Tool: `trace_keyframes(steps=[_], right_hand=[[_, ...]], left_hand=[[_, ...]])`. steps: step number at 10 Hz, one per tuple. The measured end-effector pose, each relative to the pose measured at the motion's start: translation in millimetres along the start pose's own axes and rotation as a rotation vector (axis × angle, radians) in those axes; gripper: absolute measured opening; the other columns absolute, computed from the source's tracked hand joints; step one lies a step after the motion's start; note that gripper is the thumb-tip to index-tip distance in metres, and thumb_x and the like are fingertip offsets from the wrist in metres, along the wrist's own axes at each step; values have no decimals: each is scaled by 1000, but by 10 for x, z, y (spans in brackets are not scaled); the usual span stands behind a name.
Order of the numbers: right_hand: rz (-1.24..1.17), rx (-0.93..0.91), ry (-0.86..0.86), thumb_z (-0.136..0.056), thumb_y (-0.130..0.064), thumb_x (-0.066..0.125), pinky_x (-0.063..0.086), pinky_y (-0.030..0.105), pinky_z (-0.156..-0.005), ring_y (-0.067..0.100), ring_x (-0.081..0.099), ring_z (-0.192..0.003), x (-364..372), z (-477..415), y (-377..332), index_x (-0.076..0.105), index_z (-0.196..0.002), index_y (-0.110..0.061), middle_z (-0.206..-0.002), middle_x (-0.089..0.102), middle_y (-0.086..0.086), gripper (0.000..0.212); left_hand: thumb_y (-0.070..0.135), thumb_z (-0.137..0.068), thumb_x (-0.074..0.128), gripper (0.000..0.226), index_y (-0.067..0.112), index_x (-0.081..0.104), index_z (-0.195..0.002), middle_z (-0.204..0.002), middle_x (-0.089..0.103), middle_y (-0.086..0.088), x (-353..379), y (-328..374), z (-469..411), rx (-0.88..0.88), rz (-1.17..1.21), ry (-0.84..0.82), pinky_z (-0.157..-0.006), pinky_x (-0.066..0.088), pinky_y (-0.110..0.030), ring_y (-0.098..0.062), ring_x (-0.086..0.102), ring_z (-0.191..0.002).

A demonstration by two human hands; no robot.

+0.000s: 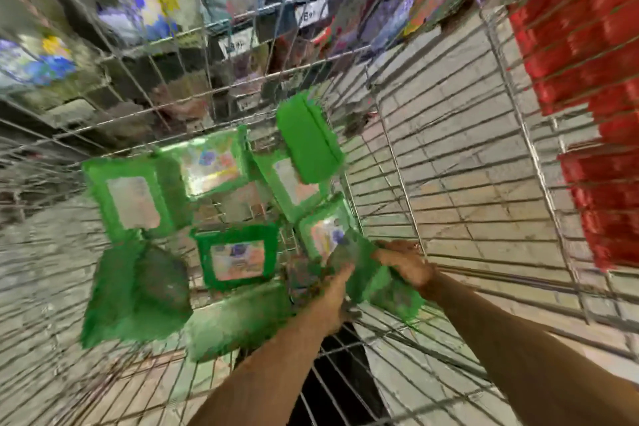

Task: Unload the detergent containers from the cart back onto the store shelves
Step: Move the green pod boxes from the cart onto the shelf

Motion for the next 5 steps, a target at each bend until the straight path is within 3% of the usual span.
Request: trace_keyframes(steps=[1, 2, 3, 4, 5], right_hand=[[-75, -22, -51, -97, -14, 53, 51, 15, -76, 8, 62, -82, 53, -2, -8, 48, -136, -6, -114, 59, 8, 40], [-135, -43, -145, -98, -7, 46, 50, 32, -84, 25, 60, -89, 136, 67, -50, 49, -133, -1, -115, 58, 20, 36], [-105, -133, -274, -98, -5, 42, 49, 37, -83, 31, 58, -89, 214, 228, -249, 48, -129, 7, -112, 58, 26, 34], [-56, -154, -335, -100, -13, 42, 50, 32, -89, 23, 62, -98, 288, 372, -411, 49, -131, 1, -122, 60, 19, 34], [-9, -219, -379, -104, -36, 28, 46, 1, -65, -17, 61, -83, 397, 717, -772, 51, -120, -28, -108, 61, -22, 29]], left_hand=[[36, -97, 49, 42, 8, 52, -128, -127, 59, -18, 242, -101, -118, 24, 156, -79, -94, 45, -50, -28, 55, -104], [30, -98, 48, 37, 9, 51, -128, -117, 61, -15, 245, -57, -50, 56, 241, -75, -102, 39, -56, -29, 57, -102], [26, -101, 46, 38, 4, 49, -132, -129, 57, -21, 183, 24, 163, 102, 250, -74, -103, 37, -60, -37, 56, -116], [23, -99, 49, 37, 3, 50, -130, -130, 58, -22, 52, 183, 363, 169, 242, -78, -99, 41, -61, -38, 56, -119], [15, -95, 56, 34, 6, 53, -127, -106, 68, -14, -253, 512, 800, 306, 183, 25, -72, 53, -50, -29, 66, -88]])
Point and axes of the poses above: each hand's wrist, its own z-axis away from the middle knuckle, its own x-axis out of the palm, y = z × x, the point moved 6 cm from there along -z, towards the middle knuckle
